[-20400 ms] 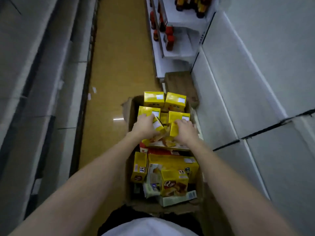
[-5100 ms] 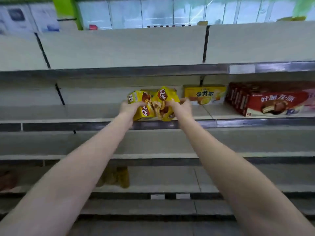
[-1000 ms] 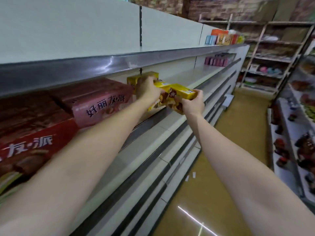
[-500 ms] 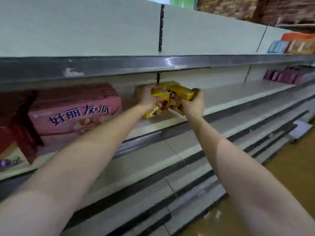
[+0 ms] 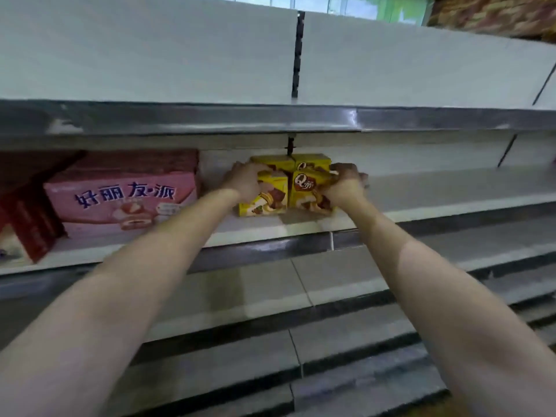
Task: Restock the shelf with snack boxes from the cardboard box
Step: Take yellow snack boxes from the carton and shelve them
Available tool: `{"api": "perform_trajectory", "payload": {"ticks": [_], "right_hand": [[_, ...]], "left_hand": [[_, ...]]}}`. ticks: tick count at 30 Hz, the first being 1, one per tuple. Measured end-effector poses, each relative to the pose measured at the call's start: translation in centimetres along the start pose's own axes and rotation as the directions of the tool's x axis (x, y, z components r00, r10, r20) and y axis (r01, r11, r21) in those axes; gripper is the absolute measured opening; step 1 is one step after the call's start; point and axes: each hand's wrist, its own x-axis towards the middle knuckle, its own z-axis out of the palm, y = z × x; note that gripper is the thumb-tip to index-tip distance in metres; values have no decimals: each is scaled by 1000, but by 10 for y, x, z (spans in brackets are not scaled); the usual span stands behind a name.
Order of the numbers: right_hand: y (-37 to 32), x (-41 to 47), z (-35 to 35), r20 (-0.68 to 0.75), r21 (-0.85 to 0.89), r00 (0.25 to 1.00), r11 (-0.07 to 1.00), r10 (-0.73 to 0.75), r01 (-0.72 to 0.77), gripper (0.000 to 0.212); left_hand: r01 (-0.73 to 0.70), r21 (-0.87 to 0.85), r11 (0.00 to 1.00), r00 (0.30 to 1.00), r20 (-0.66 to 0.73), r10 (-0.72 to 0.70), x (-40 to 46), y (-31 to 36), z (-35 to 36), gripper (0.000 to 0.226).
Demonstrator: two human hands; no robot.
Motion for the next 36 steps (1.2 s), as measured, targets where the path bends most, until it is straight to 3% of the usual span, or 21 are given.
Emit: {"api": "perform_trajectory", "payload": {"ticks": [3, 7, 10, 14, 17, 21, 27, 36], "right_hand": [[-19, 0, -1, 69, -293, 982, 937, -176, 189, 55], [-35, -1, 7, 214, -423, 947, 851, -241, 312, 41], [-30, 5, 6, 233, -493, 946, 812, -224, 314, 39], [-20, 5, 10, 226, -595, 940, 727, -256, 342, 62], [-13, -3, 13, 209, -553, 960, 787, -185, 272, 78], [-4, -1, 21, 177, -479, 959, 832, -222, 281, 84], [11, 16, 40, 119, -465, 962, 842, -247, 274, 83], [26, 58, 49, 116, -335, 906, 843, -406, 421, 68]], "left_hand": [[-14, 91, 996, 1000, 28, 11, -1, 8, -6, 66], [8, 130, 991, 998, 55, -15, -2, 9, -12, 78], [46, 143, 989, 999, -8, -45, -3, 1, -11, 71], [34, 190, 981, 999, -46, -25, -2, 3, -2, 52], [10, 161, 987, 999, -40, -3, 1, 7, 9, 55], [-43, 267, 963, 996, -59, 61, 0, 2, 20, 89], [-117, 275, 954, 984, -100, 149, 18, 0, 36, 92], [-4, 373, 928, 991, -120, 52, 45, 24, 51, 81]]}}
